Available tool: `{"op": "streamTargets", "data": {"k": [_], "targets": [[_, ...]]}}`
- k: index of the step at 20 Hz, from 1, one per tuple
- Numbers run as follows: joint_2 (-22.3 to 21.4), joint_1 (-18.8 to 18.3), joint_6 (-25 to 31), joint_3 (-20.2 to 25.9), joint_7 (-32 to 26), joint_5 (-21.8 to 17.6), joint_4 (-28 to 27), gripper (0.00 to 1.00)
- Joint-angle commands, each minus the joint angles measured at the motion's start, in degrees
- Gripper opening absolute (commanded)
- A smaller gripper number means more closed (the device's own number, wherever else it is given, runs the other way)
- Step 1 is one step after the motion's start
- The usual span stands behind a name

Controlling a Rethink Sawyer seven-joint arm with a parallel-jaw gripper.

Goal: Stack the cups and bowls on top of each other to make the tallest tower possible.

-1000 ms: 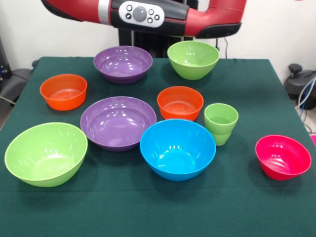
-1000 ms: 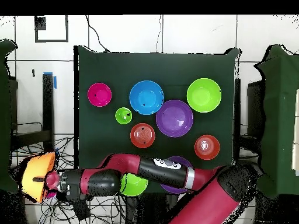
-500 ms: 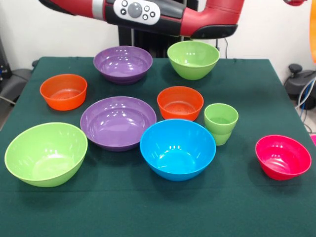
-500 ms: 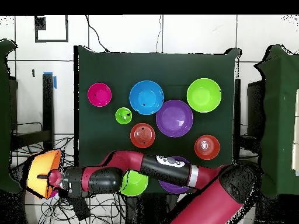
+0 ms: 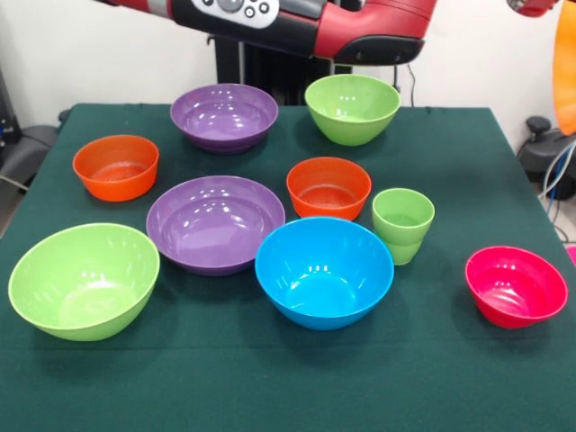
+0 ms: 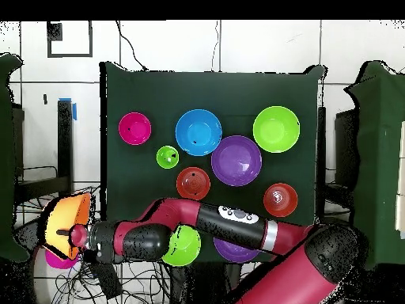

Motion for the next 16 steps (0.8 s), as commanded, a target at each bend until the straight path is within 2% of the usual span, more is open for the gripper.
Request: {"op": "streamTargets", "data": {"k": [1, 6, 16], "targets": [[4.4, 0.8, 1.4, -5.6, -10.3, -4.5, -8.1, 0.0], [7.6, -1.1, 2.6, -8.5, -13.9, -6.1, -9.7, 0.0], [13.9, -2.1, 5.2, -9.1, -19.3, -5.6, -12.6, 0.0]]}}
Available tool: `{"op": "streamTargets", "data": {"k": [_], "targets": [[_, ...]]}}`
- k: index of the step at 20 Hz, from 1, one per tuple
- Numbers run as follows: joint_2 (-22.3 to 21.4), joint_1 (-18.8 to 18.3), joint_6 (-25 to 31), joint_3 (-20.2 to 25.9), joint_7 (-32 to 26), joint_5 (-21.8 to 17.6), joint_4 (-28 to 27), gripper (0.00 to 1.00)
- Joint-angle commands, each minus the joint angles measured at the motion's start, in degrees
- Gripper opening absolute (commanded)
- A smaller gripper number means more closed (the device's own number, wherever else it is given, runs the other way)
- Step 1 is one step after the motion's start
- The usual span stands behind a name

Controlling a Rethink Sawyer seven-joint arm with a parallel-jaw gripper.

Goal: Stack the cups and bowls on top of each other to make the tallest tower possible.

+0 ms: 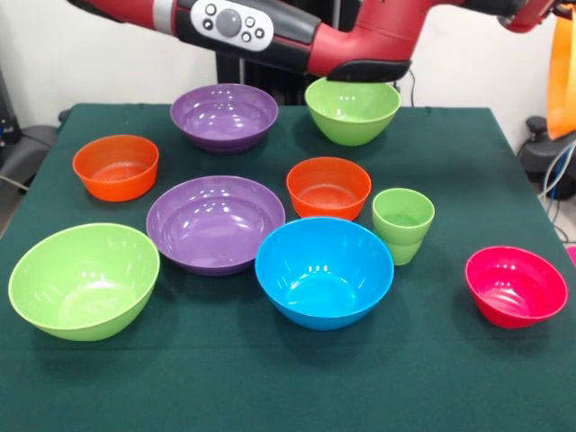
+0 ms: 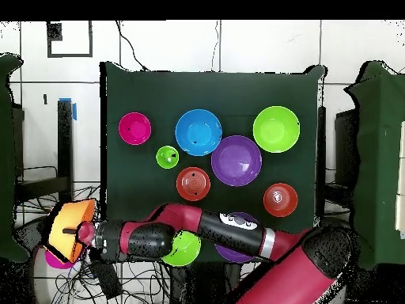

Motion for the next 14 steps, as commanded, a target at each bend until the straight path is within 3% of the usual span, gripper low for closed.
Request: {"op": "streamTargets", "data": {"k": [1, 5, 14], "targets": [[7.2, 0.2, 5.2, -4.3, -19.7, -5.7, -10.9, 0.0], [11.7, -0.3, 5.7, -4.7, -24.3, -6.5, -14.1, 0.0], [15.5, -1.5, 7.7, -5.6, -31.7, -5.5, -17.2, 0.0]]}}
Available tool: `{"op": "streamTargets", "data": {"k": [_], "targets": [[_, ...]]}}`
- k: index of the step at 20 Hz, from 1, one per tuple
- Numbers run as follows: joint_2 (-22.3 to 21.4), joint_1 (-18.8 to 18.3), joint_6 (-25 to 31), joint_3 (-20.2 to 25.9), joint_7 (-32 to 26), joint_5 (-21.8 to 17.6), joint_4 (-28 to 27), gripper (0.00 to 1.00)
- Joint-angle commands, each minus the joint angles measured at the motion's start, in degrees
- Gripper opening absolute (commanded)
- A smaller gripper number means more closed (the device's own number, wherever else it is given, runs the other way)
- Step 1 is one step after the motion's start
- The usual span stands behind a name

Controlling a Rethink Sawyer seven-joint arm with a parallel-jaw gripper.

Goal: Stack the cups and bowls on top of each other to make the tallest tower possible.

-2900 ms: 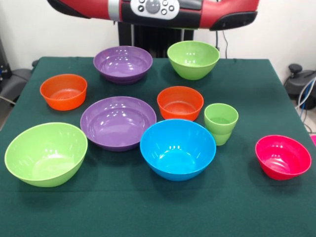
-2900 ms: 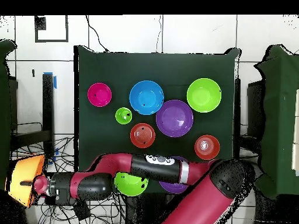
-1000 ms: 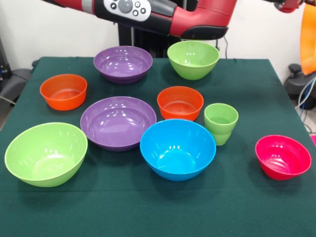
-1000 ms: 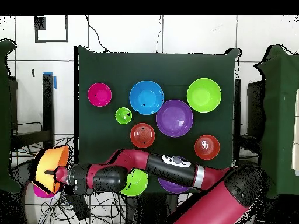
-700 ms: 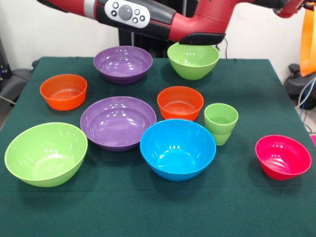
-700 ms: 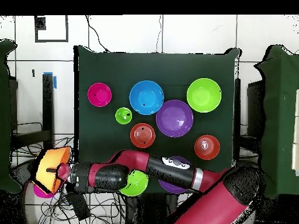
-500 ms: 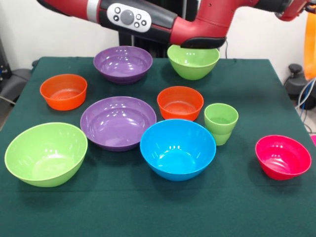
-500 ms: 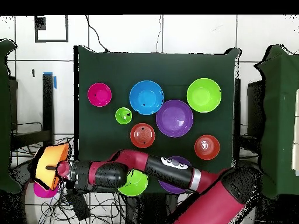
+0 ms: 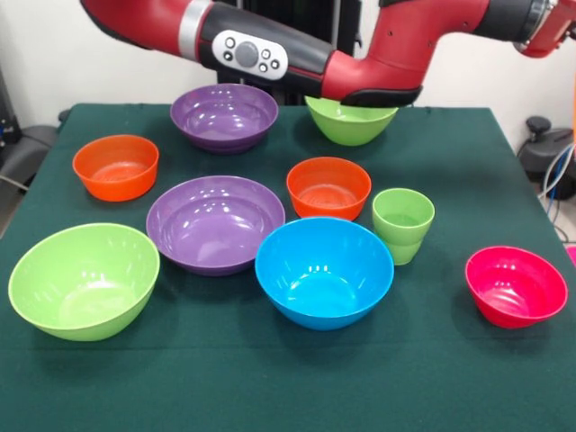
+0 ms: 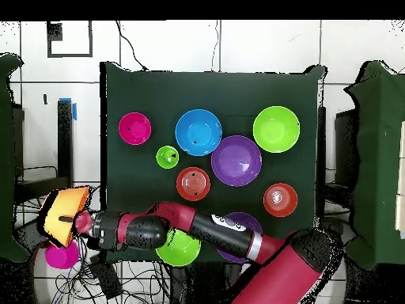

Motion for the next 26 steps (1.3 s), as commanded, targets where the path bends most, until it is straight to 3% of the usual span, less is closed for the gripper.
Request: {"op": "streamTargets", "data": {"k": [1, 13, 26], "targets": [[6.0, -0.3, 7.9, -4.6, -23.0, -3.2, -11.8, 0.0], [4.8, -1.2, 12.4, -5.6, -29.0, 0.2, -13.7, 0.0], [3.7, -2.2, 16.3, -5.7, -32.1, 0.8, -15.3, 0.0]]}}
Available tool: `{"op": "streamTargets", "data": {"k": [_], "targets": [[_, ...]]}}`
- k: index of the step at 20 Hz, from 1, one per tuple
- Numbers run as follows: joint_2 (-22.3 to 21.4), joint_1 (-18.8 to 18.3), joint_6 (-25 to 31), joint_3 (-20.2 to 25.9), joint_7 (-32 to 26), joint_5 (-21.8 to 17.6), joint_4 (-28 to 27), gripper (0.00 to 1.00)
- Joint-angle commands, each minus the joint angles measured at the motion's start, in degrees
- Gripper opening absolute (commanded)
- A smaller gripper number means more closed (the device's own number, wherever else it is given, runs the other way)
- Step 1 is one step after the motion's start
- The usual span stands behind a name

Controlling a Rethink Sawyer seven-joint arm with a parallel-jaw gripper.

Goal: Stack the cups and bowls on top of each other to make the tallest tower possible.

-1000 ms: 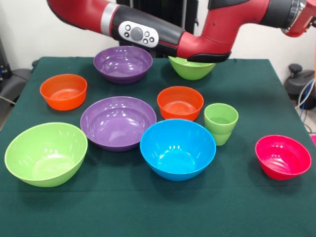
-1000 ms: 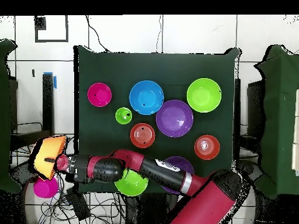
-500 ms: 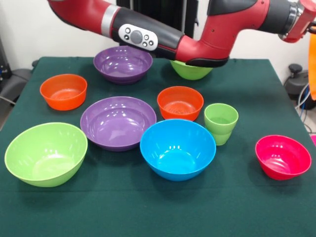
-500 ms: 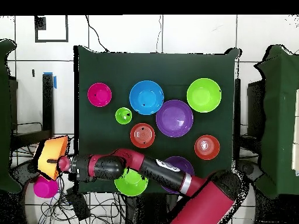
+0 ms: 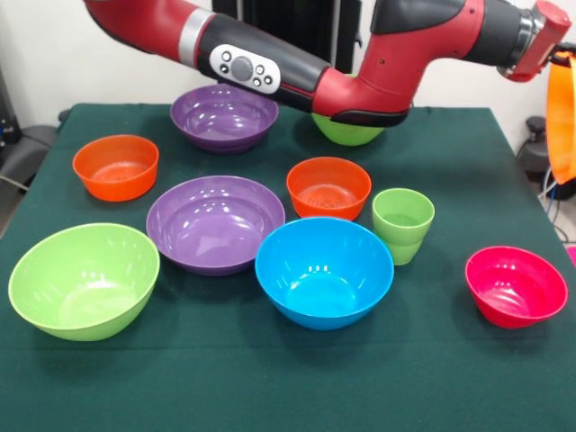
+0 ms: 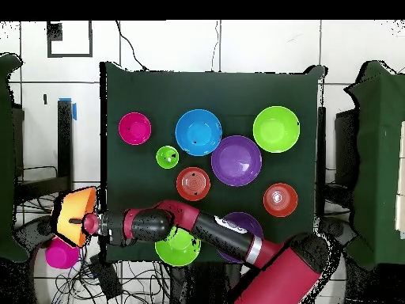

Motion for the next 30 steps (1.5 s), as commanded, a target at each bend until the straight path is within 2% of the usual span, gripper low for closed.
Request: {"op": "streamTargets", "data": {"k": [1, 18, 30], "targets": [[0.0, -0.1, 7.0, -3.1, -19.2, 0.8, -11.3, 0.0], [-0.3, -1.1, 12.1, -3.1, -25.0, 2.0, -14.0, 0.0], [-6.5, -2.5, 21.7, -3.2, -27.2, 5.8, -14.3, 0.0]]}}
